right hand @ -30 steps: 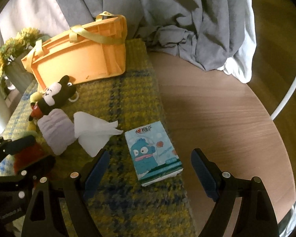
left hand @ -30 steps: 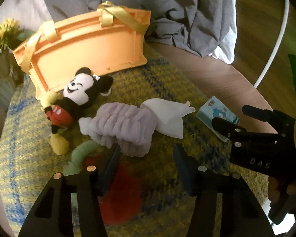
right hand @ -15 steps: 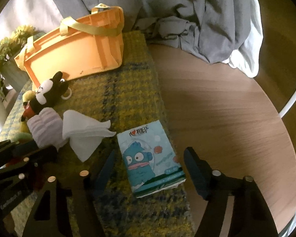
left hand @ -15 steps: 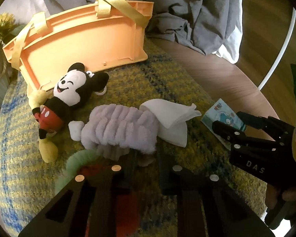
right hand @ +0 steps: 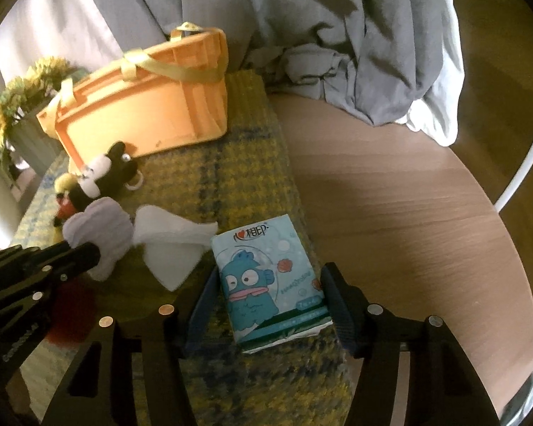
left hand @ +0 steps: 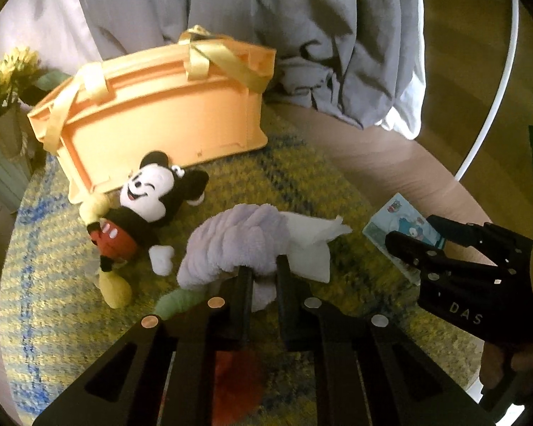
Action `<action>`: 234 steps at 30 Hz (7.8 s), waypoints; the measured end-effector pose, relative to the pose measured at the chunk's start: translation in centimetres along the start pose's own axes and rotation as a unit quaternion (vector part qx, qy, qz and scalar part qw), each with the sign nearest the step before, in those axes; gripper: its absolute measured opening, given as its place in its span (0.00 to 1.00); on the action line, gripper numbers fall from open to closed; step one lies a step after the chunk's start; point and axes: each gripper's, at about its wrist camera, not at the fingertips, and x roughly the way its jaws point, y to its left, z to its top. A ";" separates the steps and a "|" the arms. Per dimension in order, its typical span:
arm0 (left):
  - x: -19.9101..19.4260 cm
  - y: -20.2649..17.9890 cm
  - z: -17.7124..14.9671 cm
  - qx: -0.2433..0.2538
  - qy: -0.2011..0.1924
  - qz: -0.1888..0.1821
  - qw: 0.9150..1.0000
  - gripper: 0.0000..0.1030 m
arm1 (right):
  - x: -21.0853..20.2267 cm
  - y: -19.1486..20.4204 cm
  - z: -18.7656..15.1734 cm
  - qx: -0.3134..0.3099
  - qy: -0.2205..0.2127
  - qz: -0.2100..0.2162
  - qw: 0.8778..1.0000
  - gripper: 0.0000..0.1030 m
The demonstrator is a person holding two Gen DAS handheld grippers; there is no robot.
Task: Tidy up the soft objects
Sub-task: 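Grasp the lilac fuzzy sock with the left tool while the right grasps the blue tissue pack, then lift the sock and tissue pack and carry both over the orange crate, then open both tools to drop the sock and tissue pack into the crate, then move both open tools back toward the red pompom and white cloth, then grasp the red-green pompom with the left tool while the right grasps the white cloth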
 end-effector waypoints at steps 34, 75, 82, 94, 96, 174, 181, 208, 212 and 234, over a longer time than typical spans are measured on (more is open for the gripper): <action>-11.6 3.9 4.7 -0.006 -0.181 0.046 0.982 0.13 | -9.2 6.5 5.9 -0.021 -0.157 0.062 0.986 0.58; -11.9 10.6 14.5 0.004 -0.274 0.100 0.957 0.13 | -7.7 11.6 17.0 -0.030 -0.258 0.118 0.958 0.58; -9.5 12.0 16.1 0.006 -0.262 0.104 0.959 0.13 | -4.8 12.0 19.3 -0.032 -0.244 0.119 0.962 0.58; -3.5 14.7 18.6 0.010 -0.223 0.108 0.969 0.13 | 0.6 12.8 21.8 -0.041 -0.207 0.114 0.971 0.58; -2.3 15.1 18.8 0.008 -0.212 0.107 0.971 0.14 | 1.6 13.1 22.1 -0.044 -0.198 0.112 0.973 0.58; -10.7 9.3 13.7 -0.017 -0.146 0.104 0.984 0.93 | -6.5 9.3 16.3 0.016 -0.183 0.036 0.982 0.73; -12.0 7.7 11.1 -0.026 -0.149 0.117 0.982 0.93 | -7.9 8.6 14.0 0.008 -0.183 0.038 0.982 0.73; -7.1 4.6 1.7 -0.063 -0.038 0.131 0.989 0.93 | -3.7 6.1 5.8 -0.047 -0.083 0.052 0.994 0.73; -5.9 4.7 0.4 -0.076 -0.012 0.131 0.988 0.93 | -2.5 6.2 5.1 -0.059 -0.065 0.052 0.995 0.73; -0.5 4.5 -3.7 -0.125 0.081 0.084 0.985 0.88 | 4.3 6.2 2.1 -0.085 0.032 0.075 0.993 0.73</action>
